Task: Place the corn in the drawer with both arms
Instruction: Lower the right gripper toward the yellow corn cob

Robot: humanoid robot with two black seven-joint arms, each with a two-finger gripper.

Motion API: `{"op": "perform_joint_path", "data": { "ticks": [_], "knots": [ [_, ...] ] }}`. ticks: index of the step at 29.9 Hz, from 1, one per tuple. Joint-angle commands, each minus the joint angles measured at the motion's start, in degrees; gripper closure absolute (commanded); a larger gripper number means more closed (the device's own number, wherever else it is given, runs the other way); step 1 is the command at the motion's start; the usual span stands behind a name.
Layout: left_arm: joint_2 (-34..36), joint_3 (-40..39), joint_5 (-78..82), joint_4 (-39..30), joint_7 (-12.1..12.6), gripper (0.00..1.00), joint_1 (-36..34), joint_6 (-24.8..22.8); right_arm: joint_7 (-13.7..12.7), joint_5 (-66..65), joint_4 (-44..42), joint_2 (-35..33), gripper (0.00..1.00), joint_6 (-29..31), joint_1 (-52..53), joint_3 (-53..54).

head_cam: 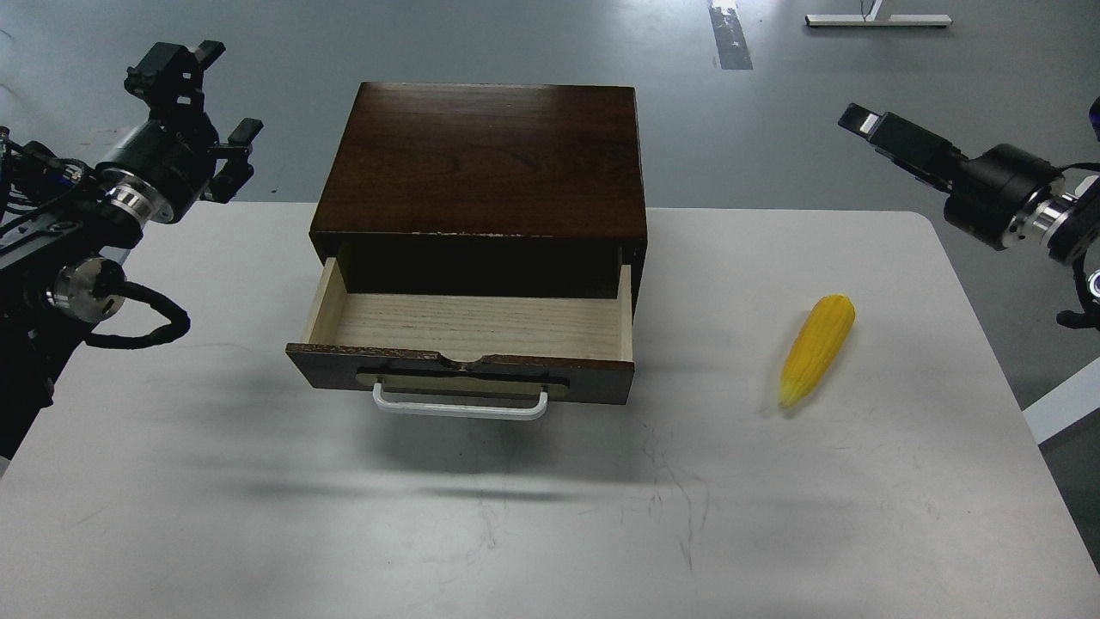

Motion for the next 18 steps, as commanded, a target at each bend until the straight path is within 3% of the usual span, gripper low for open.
{"op": "perform_joint_path", "data": {
  "ticks": [1,3,5,15,18],
  "knots": [
    [-0.1,0.1,0.1,0.0,0.0,0.02,-0.1,0.1,-9.7,3.8,5.7,-3.5,0.0,0.0,-1.6,-1.5],
    [-0.1,0.1,0.5,-0.1,0.0,0.02,-0.1,0.1,-13.6,6.6,9.8,-5.0,0.0,-0.2,-2.4,-3.2],
    [-0.1,0.0,2.4,-0.1,0.0,0.02,-0.1,0.1,-19.3,7.8,13.1,-8.3,0.0,-0.2,-2.2,-5.0],
    [0.0,-0.1,3.6,-0.5,0.0,0.02,-0.2,0.4,-21.1,14.2,13.3,-9.8,0.0,1.1,-2.9,-6.1],
    [0.2,-0.1,3.6,-0.7,0.0,0.02,-0.3,0.4,-26.4,17.1,13.0,-9.0,0.0,0.2,-2.8,-9.4]
  ]
}}
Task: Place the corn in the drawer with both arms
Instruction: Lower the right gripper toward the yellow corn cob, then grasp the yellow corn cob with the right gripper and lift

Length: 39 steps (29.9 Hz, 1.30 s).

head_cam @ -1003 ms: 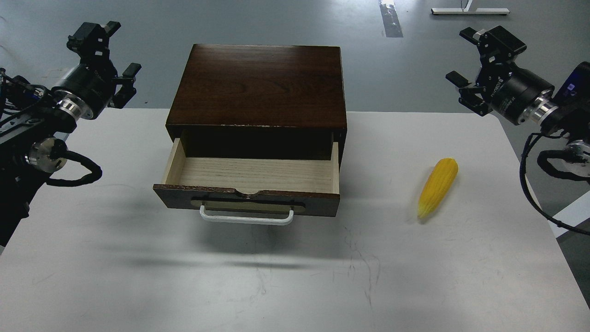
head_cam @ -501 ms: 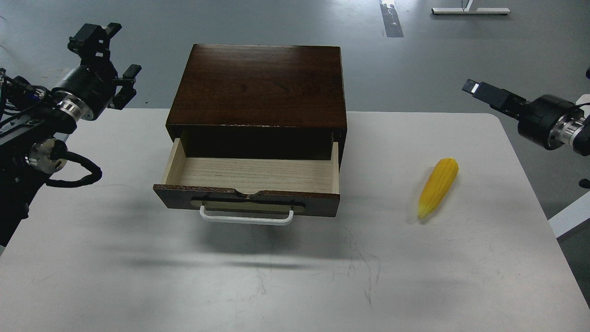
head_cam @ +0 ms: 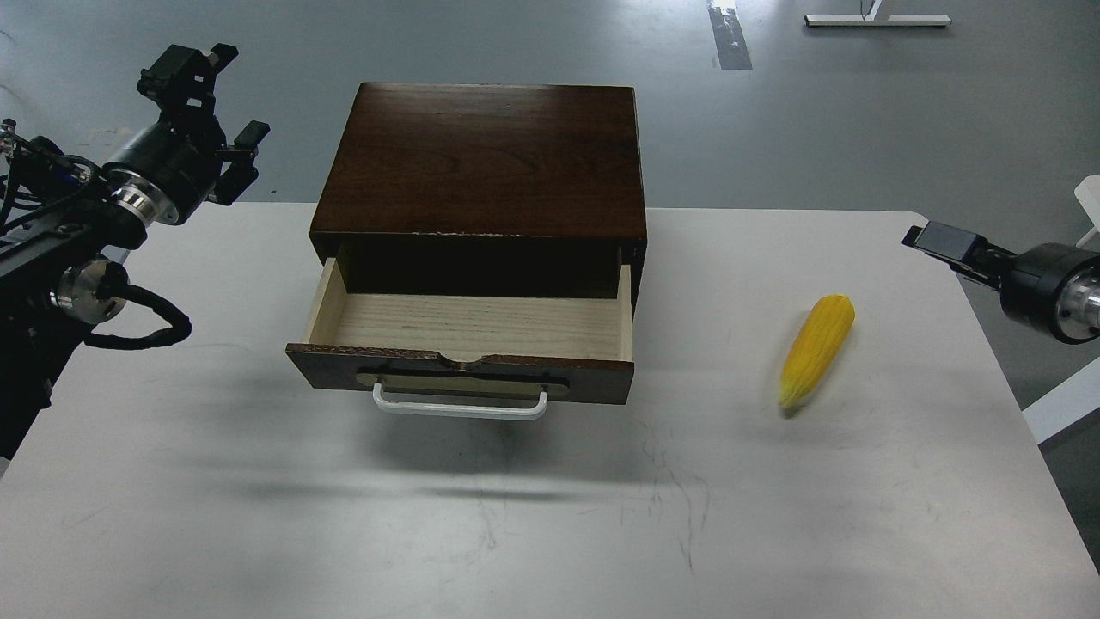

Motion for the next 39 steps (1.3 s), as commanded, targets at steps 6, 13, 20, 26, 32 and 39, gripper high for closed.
{"op": "perform_joint_path", "data": {
  "ticks": [6,13,20,26,32,39],
  "knots": [
    [0.4,0.0,0.0,-0.1,0.0,0.02,-0.2,0.0,-11.5,2.4,-0.7,7.5,0.04,-1.7,0.8,-3.8],
    [0.3,-0.1,0.1,-0.2,0.0,0.02,-0.2,0.0,-13.7,2.2,-5.9,12.7,0.04,-1.7,3.9,-5.7],
    [0.3,0.0,0.7,-0.2,0.0,0.02,-0.3,0.0,-14.2,2.2,-10.7,16.3,0.06,-1.7,9.3,-13.5],
    [0.6,0.0,0.8,-0.2,0.0,0.02,-0.3,-0.1,-14.2,2.2,-13.9,20.1,0.06,-1.7,9.5,-14.0],
    [1.0,0.0,0.8,-0.2,0.0,0.02,-0.3,-0.3,-14.3,2.2,-15.7,22.7,0.09,-1.7,9.6,-15.0],
    [1.1,0.0,0.8,-0.2,0.0,0.02,-0.3,-0.5,-14.4,2.2,-17.3,26.1,0.17,-1.7,9.3,-16.6]
  ]
}}
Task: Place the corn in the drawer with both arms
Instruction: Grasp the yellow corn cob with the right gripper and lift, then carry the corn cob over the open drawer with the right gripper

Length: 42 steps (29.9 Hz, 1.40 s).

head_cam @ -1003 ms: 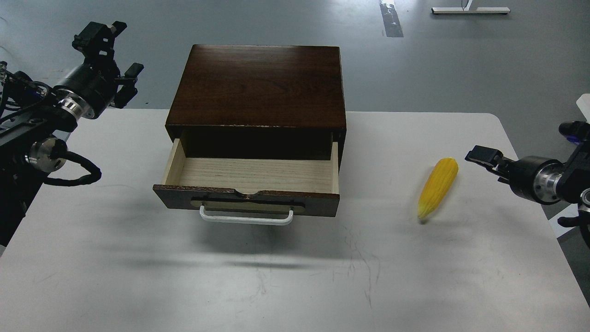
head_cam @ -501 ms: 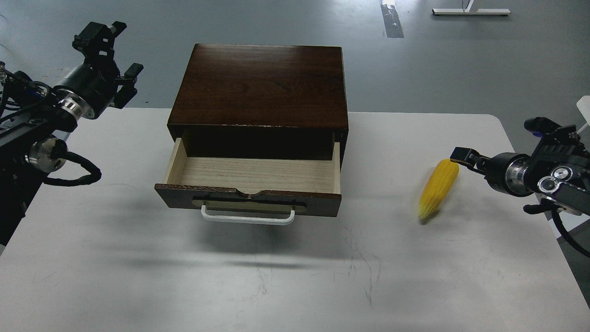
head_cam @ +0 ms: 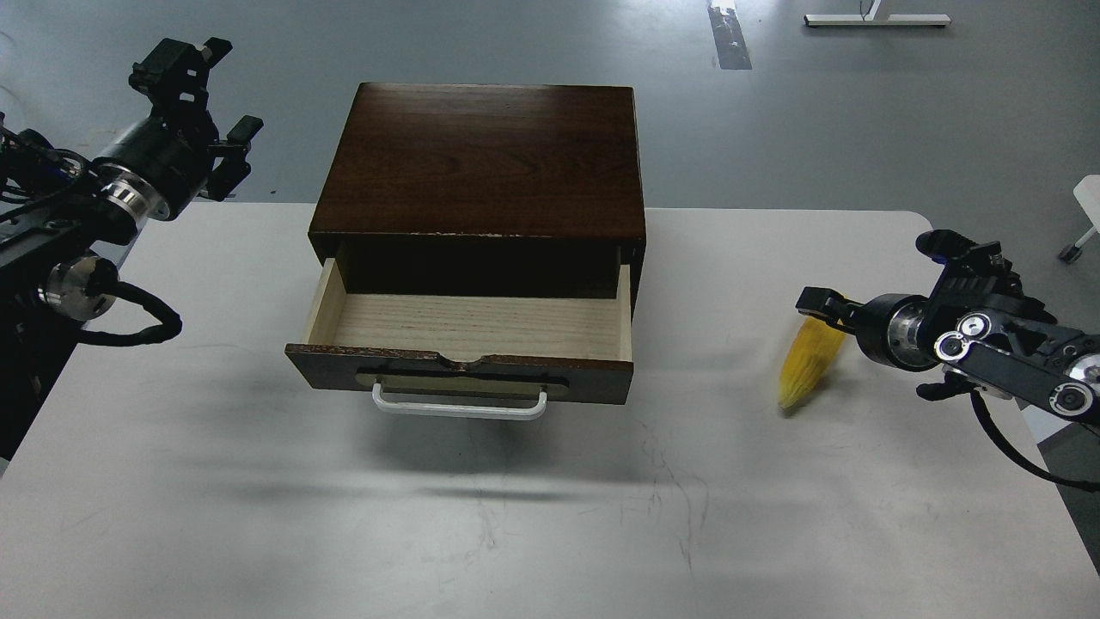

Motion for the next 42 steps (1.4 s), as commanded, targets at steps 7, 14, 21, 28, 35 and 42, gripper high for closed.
{"op": "perform_joint_path", "data": {
  "ticks": [7,14,21,28,35,42],
  "knots": [
    [0.2,0.1,0.0,0.0,0.0,0.02,0.0,-0.1,-0.2,0.1,-1.3,1.3,0.23,0.0,-0.1,-1.6],
    [0.1,0.1,0.0,0.0,0.0,0.02,0.0,-0.1,-3.8,0.4,-1.4,1.4,0.54,0.3,-0.5,-1.8],
    [0.2,0.1,0.0,0.0,0.0,0.02,0.0,-0.1,-6.0,1.1,-1.6,2.0,0.88,1.0,-0.4,-1.7],
    [0.2,0.1,0.6,0.0,0.0,0.02,0.0,-0.1,-6.0,3.0,-1.2,1.1,1.0,1.0,1.7,-1.3],
    [0.2,-0.3,2.1,0.0,0.0,0.02,-0.2,-0.1,4.7,-2.7,2.4,-5.8,1.0,1.0,11.8,-1.6],
    [0.3,-0.4,2.1,0.0,0.0,0.02,-0.2,-0.1,17.6,-24.7,6.2,-7.9,1.0,0.3,19.7,-1.6]
  ]
}}
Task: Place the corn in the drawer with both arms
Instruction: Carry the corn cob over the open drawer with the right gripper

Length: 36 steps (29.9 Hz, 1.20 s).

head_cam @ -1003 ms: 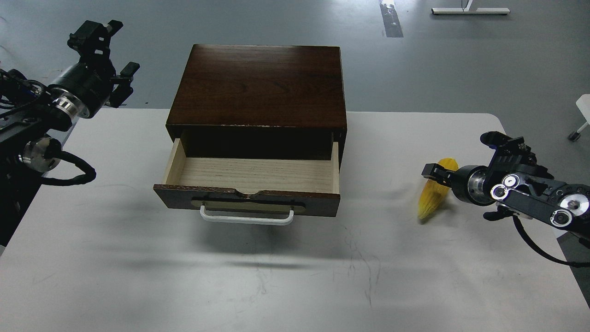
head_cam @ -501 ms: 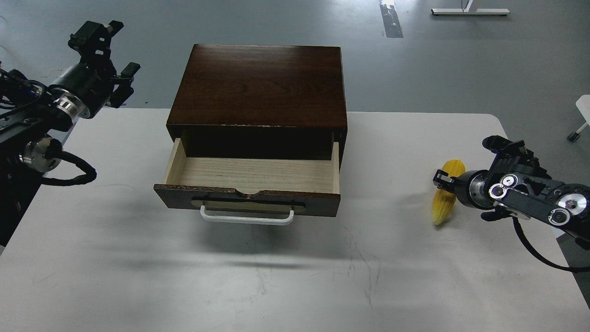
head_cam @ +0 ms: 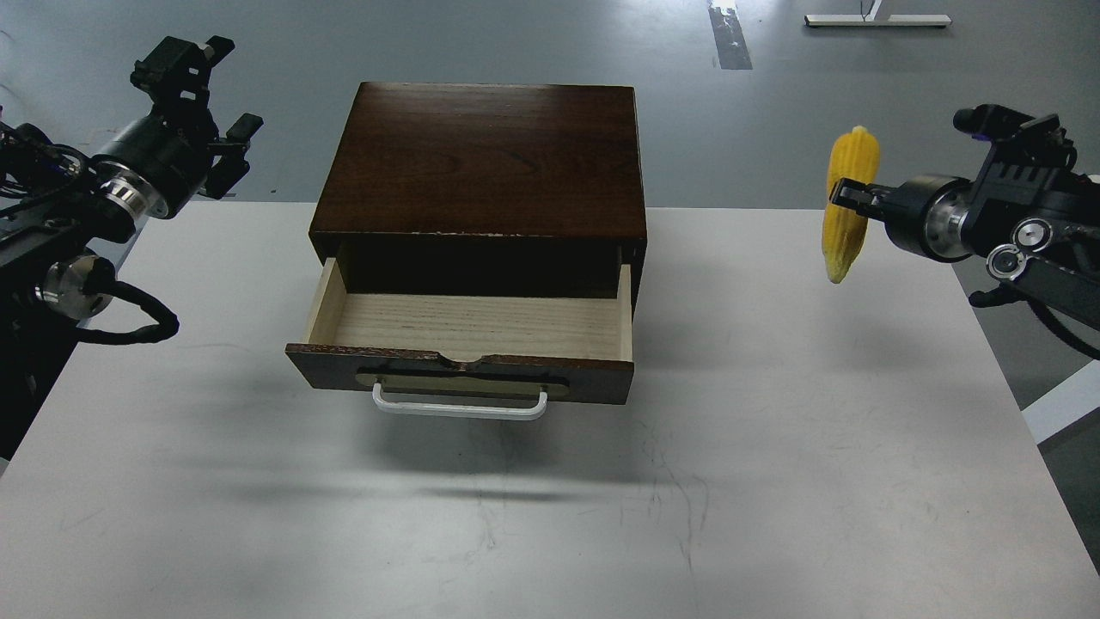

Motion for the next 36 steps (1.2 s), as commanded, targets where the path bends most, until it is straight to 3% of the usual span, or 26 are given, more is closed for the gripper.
{"op": "perform_joint_path", "data": {
  "ticks": [1,9,17,23,36],
  "knots": [
    [0.1,0.1,0.0,0.0,0.0,0.02,0.0,0.0,6.4,-8.7,0.9,-0.1,1.0,-0.5,4.1,0.0],
    [-0.1,-0.1,0.0,0.0,0.0,0.02,-0.1,0.2,20.5,-23.4,1.4,6.4,1.0,-0.5,13.3,0.0],
    [0.0,-0.1,0.0,0.0,0.0,0.02,-0.3,0.3,27.1,-33.4,7.3,11.5,1.0,-0.6,15.1,0.0],
    [0.5,-0.2,0.0,0.1,0.0,0.02,-0.3,0.3,30.7,-39.4,10.4,13.4,1.0,-0.5,15.2,-1.3],
    [1.2,-0.4,-0.1,0.1,0.0,0.02,-0.4,0.3,31.8,-39.7,10.8,21.0,1.0,-0.1,15.1,-5.9]
  ]
}}
